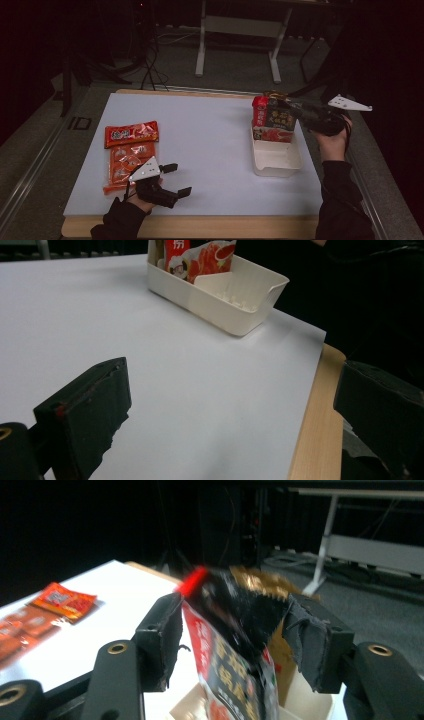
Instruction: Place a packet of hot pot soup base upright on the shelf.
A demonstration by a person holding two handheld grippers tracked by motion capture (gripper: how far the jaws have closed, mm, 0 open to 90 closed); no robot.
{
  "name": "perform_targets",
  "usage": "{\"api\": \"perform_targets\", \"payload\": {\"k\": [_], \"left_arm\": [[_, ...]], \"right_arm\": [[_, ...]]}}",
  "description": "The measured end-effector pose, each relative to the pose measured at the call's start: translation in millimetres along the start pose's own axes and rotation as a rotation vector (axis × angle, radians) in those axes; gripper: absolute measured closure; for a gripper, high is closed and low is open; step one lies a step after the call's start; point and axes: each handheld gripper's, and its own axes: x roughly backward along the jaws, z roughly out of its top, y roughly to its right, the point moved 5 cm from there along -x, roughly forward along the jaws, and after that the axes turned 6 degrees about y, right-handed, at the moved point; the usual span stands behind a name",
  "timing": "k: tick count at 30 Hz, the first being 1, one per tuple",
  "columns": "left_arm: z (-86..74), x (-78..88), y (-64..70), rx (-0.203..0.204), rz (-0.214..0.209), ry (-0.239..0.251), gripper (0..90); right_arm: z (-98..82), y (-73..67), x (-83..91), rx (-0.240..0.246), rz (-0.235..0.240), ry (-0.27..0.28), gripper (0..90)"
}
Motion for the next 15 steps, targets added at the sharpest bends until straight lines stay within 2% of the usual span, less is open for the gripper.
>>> {"api": "perform_targets", "payload": {"k": [3, 5, 7, 10, 15], "left_arm": [[1.4, 0.1, 0.3, 0.002, -0.005, 0.006, 2.3], [1.5, 0.7, 0.5, 0.01, -0.007, -0.003, 5.9], [1.4, 1.4, 0.6, 0.022, 0.007, -0.03, 5.8], [3.5, 4.5, -0.9, 0.053, 0.028, -0.062, 4.9], [9.7, 12.5, -4.6, 0.042, 0.061, -0.067, 5.0]], "right_arm": [[12.7, -9.9, 6.8, 0.01, 0.013, 0.022, 38.3], [18.6, -18.7, 9.3, 0.032, 0.017, 0.026, 36.1], [21.6, -29.4, 10.7, 0.035, 0.035, 0.024, 32.8], [21.3, -46.4, 12.1, 0.04, 0.045, 0.02, 26.9], [10.7, -75.1, 13.0, 0.037, 0.073, 0.017, 12.3]]}}
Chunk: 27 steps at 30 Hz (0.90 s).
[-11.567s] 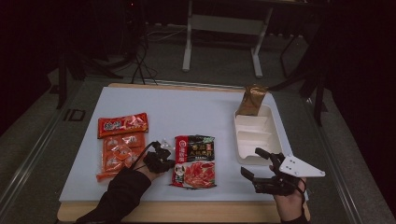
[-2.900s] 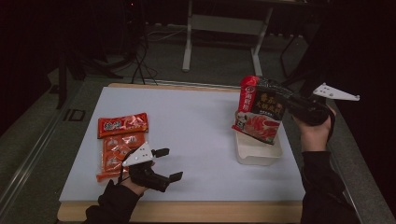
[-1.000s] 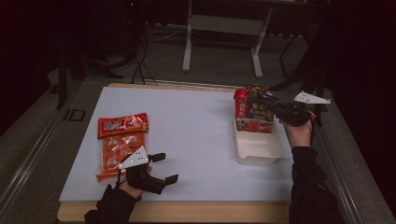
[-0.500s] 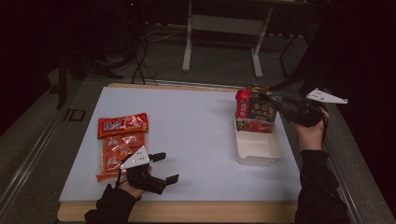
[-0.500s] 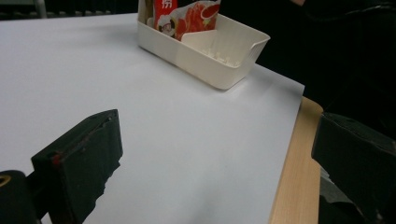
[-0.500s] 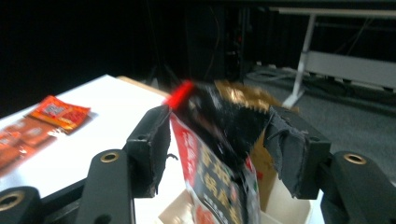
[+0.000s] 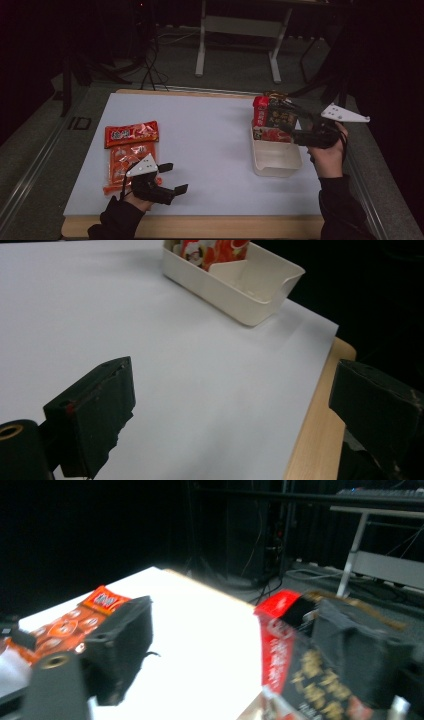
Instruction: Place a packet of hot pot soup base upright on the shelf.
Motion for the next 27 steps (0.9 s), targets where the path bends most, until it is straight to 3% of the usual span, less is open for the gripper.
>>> {"api": "perform_targets", "payload": {"k": [2, 6, 7, 10, 15, 21, 24, 27], "left_arm": [[2.8, 3.9, -1.3, -0.014, 0.007, 0.01, 5.1], [8.2, 12.6, -3.9, -0.061, 0.024, 0.011, 5.2], [9.4, 14.8, -4.4, -0.061, 0.027, 0.01, 5.3], [13.1, 21.5, -8.7, -0.058, 0.041, 0.004, 6.1], [16.9, 35.5, -20.8, -0.056, 0.107, -0.001, 6.2], [17.3, 55.7, -36.9, -0.074, 0.195, 0.013, 7.8], [17.2, 66.5, -43.9, -0.053, 0.218, 0.025, 11.9], [15.4, 75.9, -51.7, -0.07, 0.287, 0.0, 17.0]], "right_arm": [[-4.0, -10.9, 1.6, -0.016, 0.033, 0.028, 11.1], [-11.6, -24.1, 2.4, -0.025, 0.057, 0.024, 10.9], [-16.4, -34.3, 4.4, -0.016, 0.083, 0.028, 11.1], [-23.0, -45.2, 8.2, -0.025, 0.118, 0.03, 14.2], [-35.2, -58.6, 13.5, 0.018, 0.143, 0.011, 16.2], [-48.8, -70.3, 16.3, 0.031, 0.143, -0.034, 13.5], [-52.7, -75.6, 17.5, 0.025, 0.166, -0.044, 13.5], [-55.8, -79.1, 19.8, 0.023, 0.177, -0.04, 13.5]]}}
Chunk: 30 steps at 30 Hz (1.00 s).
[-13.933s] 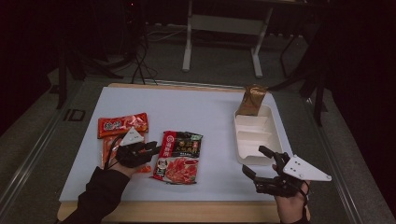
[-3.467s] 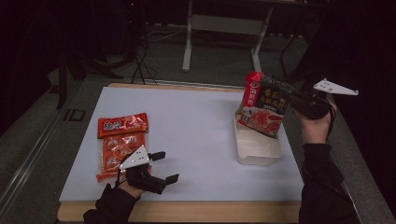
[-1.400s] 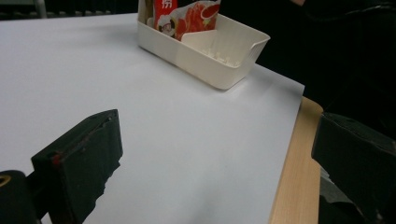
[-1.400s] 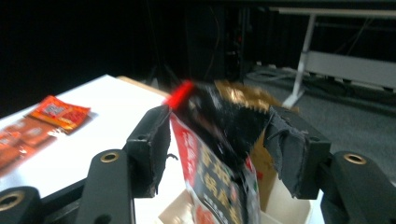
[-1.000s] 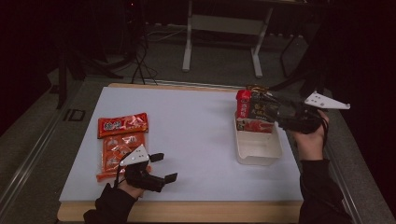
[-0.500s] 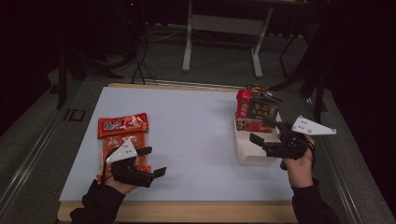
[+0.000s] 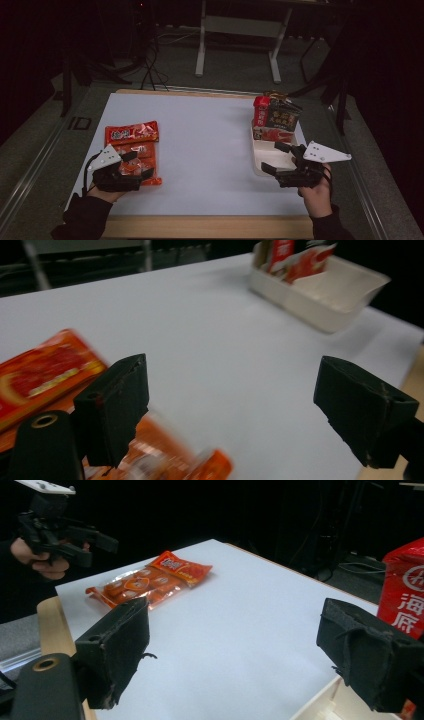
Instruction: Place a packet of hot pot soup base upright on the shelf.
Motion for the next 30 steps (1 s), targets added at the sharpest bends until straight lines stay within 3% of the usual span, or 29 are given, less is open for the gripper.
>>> {"api": "perform_targets", "payload": {"k": [2, 5, 8, 10, 13, 19, 28, 30], "left_arm": [[-2.5, 4.1, -8.8, -0.008, 0.061, -0.022, 30.1], [-6.9, 8.4, -24.5, 0.01, 0.15, -0.042, 40.6], [-12.6, 12.2, -41.3, 0.037, 0.202, -0.052, 47.9], [-16.7, 14.7, -52.7, 0.057, 0.227, -0.056, 57.4], [-22.8, 17.8, -70.1, 0.059, 0.284, -0.076, 68.3], [-33.7, 15.1, -96.6, 0.062, 0.337, -0.122, 86.8], [-57.1, -1.9, -124.9, 0.087, 0.415, -0.232, 89.9], [-60.3, -4.4, -128.3, 0.088, 0.415, -0.243, 89.9]], "right_arm": [[-2.1, -2.2, 1.3, 0.002, -0.001, -0.007, 13.5], [-3.6, -4.0, 3.2, 0.016, -0.005, -0.013, 13.6], [-5.3, -3.5, 4.6, 0.002, -0.001, -0.008, 13.7], [-6.5, -4.9, 5.4, 0.009, 0.0, -0.006, 13.9], [-8.9, -8.9, 5.9, 0.007, 0.016, 0.003, 14.6], [-15.9, -15.9, -1.1, 0.026, 0.034, -0.014, 14.5], [-18.9, -18.0, -7.1, 0.028, 0.055, -0.023, 14.5], [-19.9, -17.1, -7.2, 0.035, 0.052, -0.034, 14.5]]}}
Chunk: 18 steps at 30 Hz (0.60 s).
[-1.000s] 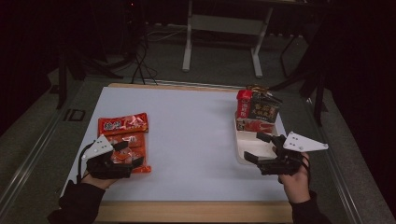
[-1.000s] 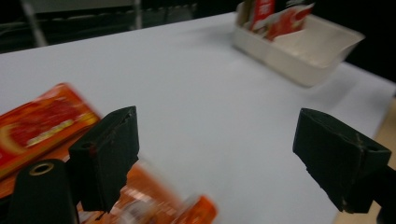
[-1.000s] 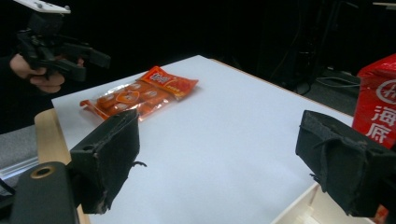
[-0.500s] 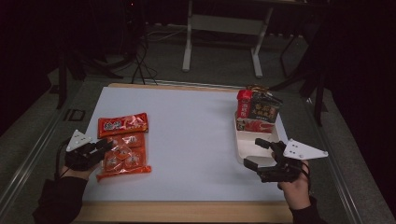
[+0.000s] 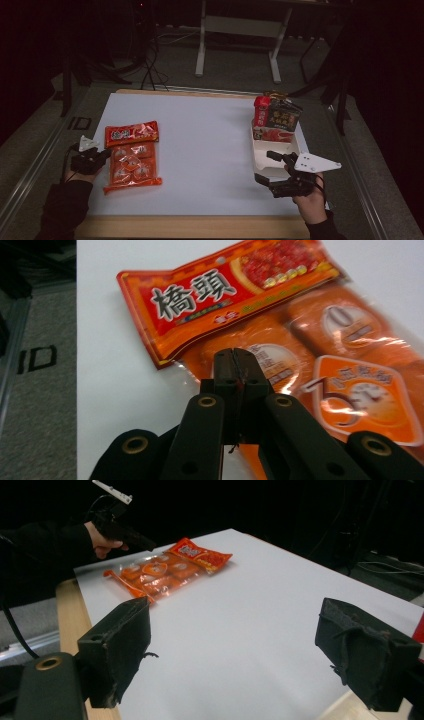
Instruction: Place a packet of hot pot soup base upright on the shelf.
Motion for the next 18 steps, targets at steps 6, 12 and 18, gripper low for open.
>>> {"api": "perform_targets", "payload": {"k": [6, 12, 18], "left_arm": [[-6.1, -13.4, -2.5, 0.02, 0.003, -0.042, 90.0], [-7.8, -17.6, -1.3, 0.015, 0.007, -0.053, 90.0], [-3.7, -21.7, 12.8, -0.016, -0.019, -0.064, 90.0]], "right_arm": [[-1.1, 1.2, -1.1, -0.012, 0.005, 0.0, 14.5], [-1.5, 0.8, -2.0, 0.0, 0.007, -0.008, 14.6], [-2.2, 0.6, -3.7, -0.006, 0.013, -0.01, 14.6]]}}
